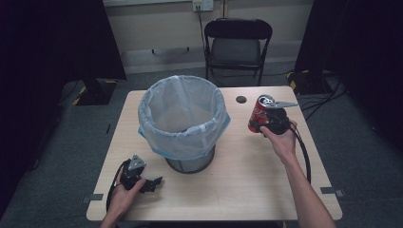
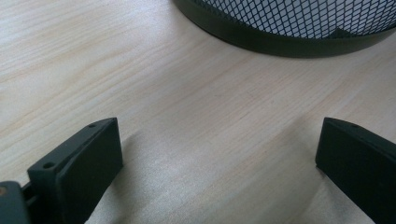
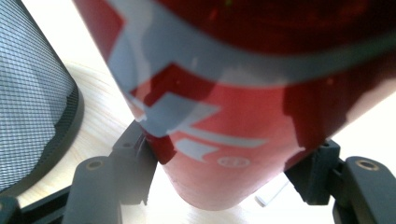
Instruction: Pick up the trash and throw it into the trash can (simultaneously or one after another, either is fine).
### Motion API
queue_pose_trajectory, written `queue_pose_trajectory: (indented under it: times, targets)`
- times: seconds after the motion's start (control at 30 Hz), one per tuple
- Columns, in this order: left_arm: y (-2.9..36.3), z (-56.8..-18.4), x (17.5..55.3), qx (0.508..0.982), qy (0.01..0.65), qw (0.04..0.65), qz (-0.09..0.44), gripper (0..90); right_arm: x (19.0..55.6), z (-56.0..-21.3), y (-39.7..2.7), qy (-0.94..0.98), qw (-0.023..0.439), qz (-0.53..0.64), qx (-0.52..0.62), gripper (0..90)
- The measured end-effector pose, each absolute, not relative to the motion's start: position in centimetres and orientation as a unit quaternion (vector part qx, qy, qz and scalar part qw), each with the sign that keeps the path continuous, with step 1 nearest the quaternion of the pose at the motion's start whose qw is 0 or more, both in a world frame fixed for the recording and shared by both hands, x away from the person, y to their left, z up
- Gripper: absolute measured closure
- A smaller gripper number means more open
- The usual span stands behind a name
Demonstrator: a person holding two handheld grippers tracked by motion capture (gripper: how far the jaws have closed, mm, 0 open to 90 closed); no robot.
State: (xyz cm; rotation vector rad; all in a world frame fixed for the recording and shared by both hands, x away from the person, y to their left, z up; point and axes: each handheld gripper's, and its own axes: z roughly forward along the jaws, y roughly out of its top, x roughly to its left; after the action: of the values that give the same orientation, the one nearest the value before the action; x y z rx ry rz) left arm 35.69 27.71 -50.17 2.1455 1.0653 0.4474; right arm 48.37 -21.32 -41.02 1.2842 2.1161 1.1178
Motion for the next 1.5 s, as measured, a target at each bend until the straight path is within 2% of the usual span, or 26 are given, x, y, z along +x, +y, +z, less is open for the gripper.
queue_pose_trajectory:
  times: [0.7,1.27,1.5]
  targets:
    - [27.7,-50.2,35.7,0.826,0.41,0.345,0.173,0.2,46.8,-36.6,-19.0,0.75,0.227,0.451,0.427,34.3]
    - [27.7,-50.2,35.7,0.826,0.41,0.345,0.172,0.2,46.4,-32.9,-18.7,0.737,0.244,0.481,0.407,34.5]
    - [27.7,-50.2,35.7,0.826,0.41,0.345,0.172,0.2,46.4,-31.8,-18.5,0.733,0.237,0.494,0.404,34.6]
